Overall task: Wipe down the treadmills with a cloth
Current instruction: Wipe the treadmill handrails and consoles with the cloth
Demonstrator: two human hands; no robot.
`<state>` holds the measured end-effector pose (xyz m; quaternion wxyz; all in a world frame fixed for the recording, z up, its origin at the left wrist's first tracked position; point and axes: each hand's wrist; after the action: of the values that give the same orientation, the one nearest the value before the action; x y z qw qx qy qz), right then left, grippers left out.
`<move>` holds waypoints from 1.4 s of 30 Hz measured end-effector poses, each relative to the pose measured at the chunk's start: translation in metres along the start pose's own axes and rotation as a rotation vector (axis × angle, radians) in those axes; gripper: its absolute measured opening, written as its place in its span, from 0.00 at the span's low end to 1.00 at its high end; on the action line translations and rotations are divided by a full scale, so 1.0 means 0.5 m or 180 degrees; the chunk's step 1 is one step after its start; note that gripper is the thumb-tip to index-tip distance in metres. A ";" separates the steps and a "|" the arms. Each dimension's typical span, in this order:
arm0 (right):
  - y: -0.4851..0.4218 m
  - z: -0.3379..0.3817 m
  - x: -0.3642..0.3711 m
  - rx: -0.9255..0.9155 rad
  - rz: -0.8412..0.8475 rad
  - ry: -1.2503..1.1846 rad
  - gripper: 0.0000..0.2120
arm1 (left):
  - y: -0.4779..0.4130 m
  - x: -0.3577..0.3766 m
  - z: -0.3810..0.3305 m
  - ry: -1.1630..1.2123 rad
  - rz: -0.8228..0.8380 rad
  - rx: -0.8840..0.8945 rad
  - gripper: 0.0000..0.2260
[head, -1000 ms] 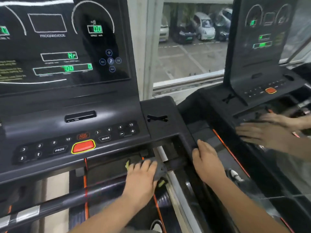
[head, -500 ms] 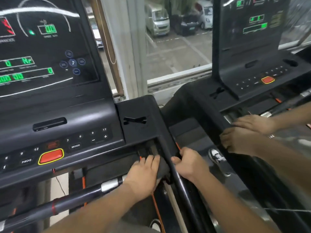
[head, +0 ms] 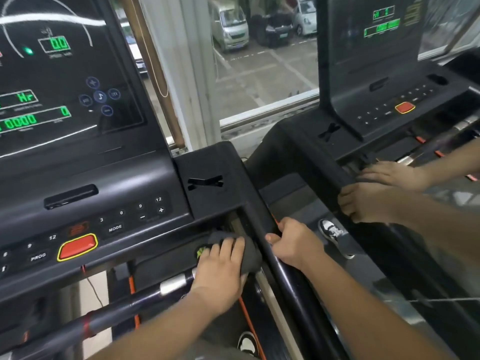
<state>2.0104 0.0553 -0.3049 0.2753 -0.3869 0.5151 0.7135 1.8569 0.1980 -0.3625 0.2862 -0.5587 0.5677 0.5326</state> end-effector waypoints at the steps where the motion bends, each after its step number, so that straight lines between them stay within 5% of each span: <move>1: 0.001 0.001 -0.001 0.0037 -0.0012 -0.0007 0.25 | -0.029 -0.010 0.004 0.0132 -0.0053 0.0025 0.29; 6: 0.009 0.003 -0.001 0.0092 -0.0053 0.0115 0.24 | -0.130 -0.075 0.036 0.2439 0.0719 -0.1021 0.25; 11: 0.022 0.002 0.006 0.0072 -0.0082 0.0182 0.24 | 0.029 0.003 0.001 0.0534 -0.0170 -0.0349 0.25; 14: 0.022 0.009 0.002 0.0000 -0.0129 0.0180 0.22 | 0.072 0.032 0.018 0.0132 -0.0462 -0.0016 0.39; 16: 0.021 0.008 0.002 0.0005 -0.0140 0.0173 0.21 | 0.041 0.014 0.014 0.0000 -0.0386 -0.0150 0.32; 18: 0.023 0.004 0.004 0.0023 -0.0150 0.0184 0.22 | -0.020 -0.024 0.003 0.0438 -0.0271 -0.0392 0.23; 22: 0.033 0.002 0.017 0.0020 -0.0176 0.0144 0.23 | -0.109 -0.083 0.011 0.2189 0.0619 -0.0894 0.24; 26: 0.038 0.000 0.012 0.0025 -0.0229 0.0173 0.26 | -0.013 -0.024 -0.007 0.0883 -0.0204 -0.0623 0.20; 29: 0.031 0.011 -0.008 -0.0148 -0.0259 0.0187 0.26 | 0.089 0.002 0.017 0.0544 -0.0565 0.0166 0.31; 31: 0.020 0.024 -0.019 -0.0319 -0.0334 -0.0086 0.29 | 0.106 -0.015 0.053 0.1116 -0.0763 0.0267 0.26; 36: -0.040 0.094 -0.069 -0.0605 -0.0411 -0.0537 0.37 | 0.060 -0.138 0.088 0.3602 -0.1806 -0.0870 0.08; 42: -0.129 0.165 -0.125 -0.0527 -0.0123 -0.0679 0.39 | 0.021 -0.316 0.094 0.3470 -0.2476 -0.0289 0.11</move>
<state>2.0735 0.1541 -0.2723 0.3093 -0.3402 0.4147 0.7853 1.8679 0.2917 -0.2269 0.1059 -0.9231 0.3654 0.0557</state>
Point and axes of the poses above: each hand's wrist, its own y-axis away from the middle knuckle, its own x-axis out of the palm, z = x × y, and after that the axes turned 13 degrees about y, right-handed
